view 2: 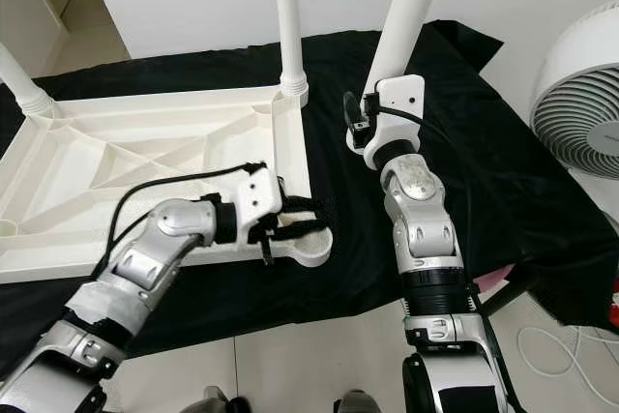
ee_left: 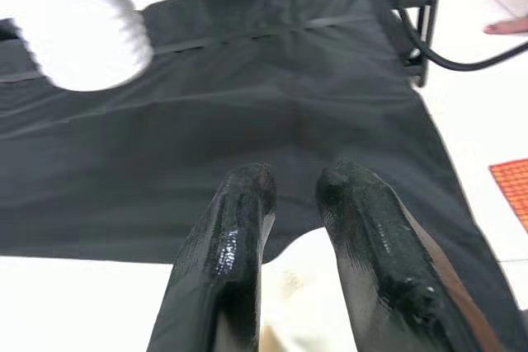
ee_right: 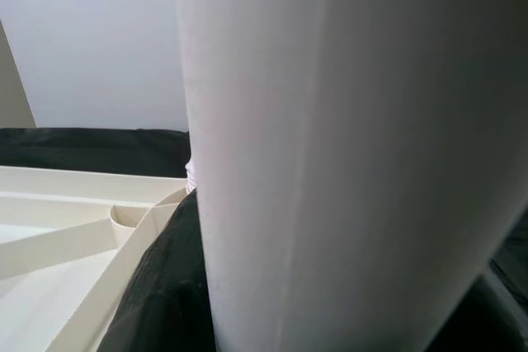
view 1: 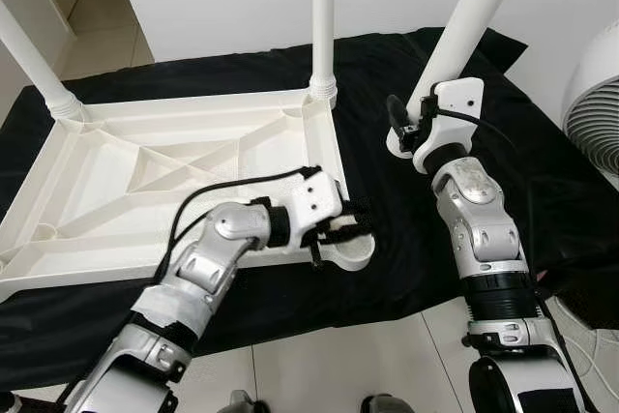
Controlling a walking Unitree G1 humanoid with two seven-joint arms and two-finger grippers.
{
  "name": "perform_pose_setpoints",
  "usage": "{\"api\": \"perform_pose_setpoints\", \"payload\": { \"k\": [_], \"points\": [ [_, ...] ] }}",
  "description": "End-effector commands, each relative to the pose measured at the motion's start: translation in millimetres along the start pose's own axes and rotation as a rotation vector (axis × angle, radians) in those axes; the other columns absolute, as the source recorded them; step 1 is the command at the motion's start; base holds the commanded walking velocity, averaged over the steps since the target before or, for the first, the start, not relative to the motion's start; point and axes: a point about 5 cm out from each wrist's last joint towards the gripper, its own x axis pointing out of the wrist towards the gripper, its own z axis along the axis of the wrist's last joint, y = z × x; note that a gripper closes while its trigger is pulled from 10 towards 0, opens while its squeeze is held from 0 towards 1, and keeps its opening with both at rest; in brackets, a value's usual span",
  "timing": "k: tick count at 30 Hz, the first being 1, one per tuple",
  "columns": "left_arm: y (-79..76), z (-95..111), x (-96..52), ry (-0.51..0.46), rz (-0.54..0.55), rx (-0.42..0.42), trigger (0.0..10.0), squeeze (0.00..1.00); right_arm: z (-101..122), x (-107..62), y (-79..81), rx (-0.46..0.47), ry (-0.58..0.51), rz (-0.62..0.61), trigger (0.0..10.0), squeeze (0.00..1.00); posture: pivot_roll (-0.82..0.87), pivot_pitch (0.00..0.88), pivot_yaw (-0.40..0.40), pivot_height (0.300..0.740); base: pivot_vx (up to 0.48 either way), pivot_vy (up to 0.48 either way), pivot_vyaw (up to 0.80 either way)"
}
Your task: Building children table
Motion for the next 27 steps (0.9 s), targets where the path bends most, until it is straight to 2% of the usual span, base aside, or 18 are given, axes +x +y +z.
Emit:
{"api": "perform_pose_setpoints", "payload": {
  "k": [1, 2, 4, 6, 13, 19, 27],
  "points": [
    [7.9, -3.1, -6.5, 0.017, 0.145, -0.018, 10.0, 0.0, 5.0, 1.2, 4.3, -0.007, -0.018, 0.014, 10.0, 0.0, -0.14, 0.092, 0.108, 0.74, 0.0, 0.0, 0.0],
    [7.9, -3.1, -6.5, 0.017, 0.145, -0.018, 10.0, 0.0, 5.0, 1.2, 4.3, -0.007, -0.018, 0.014, 10.0, 0.0, -0.14, 0.092, 0.108, 0.74, 0.0, 0.0, 0.0],
    [3.6, -7.2, -23.8, 0.071, 0.093, -0.018, 10.0, 0.0, 5.5, 0.7, 3.7, -0.01, -0.018, 0.015, 10.0, 0.0, -0.13, 0.095, 0.107, 0.74, 0.0, 0.0, 0.0],
    [-5.4, -12.1, -33.3, 0.115, 0.031, -0.034, 10.0, 0.0, 5.0, 0.6, 2.0, -0.016, -0.015, 0.009, 10.0, 0.0, -0.12, 0.097, 0.107, 0.74, 0.0, 0.0, 0.0],
    [-21.1, -20.7, -36.7, 0.158, -0.035, -0.063, 10.0, 0.0, 4.6, 1.2, 0.8, -0.017, -0.013, 0.008, 10.0, 0.0, -0.12, 0.104, 0.101, 0.74, 0.0, 0.0, 0.0],
    [-29.9, -25.0, -34.0, 0.184, -0.065, -0.067, 10.0, 0.0, 4.3, 1.0, 0.5, -0.018, -0.01, 0.011, 10.0, 0.0, -0.11, 0.106, 0.099, 0.74, 0.0, 0.0, 0.0],
    [-32.7, -34.9, -34.7, 0.275, -0.066, -0.001, 10.0, 0.0, 5.1, 3.9, -0.9, -0.04, -0.009, 0.012, 10.0, 0.0, -0.11, 0.11, 0.099, 0.74, 0.0, 0.0, 0.0]
  ]
}}
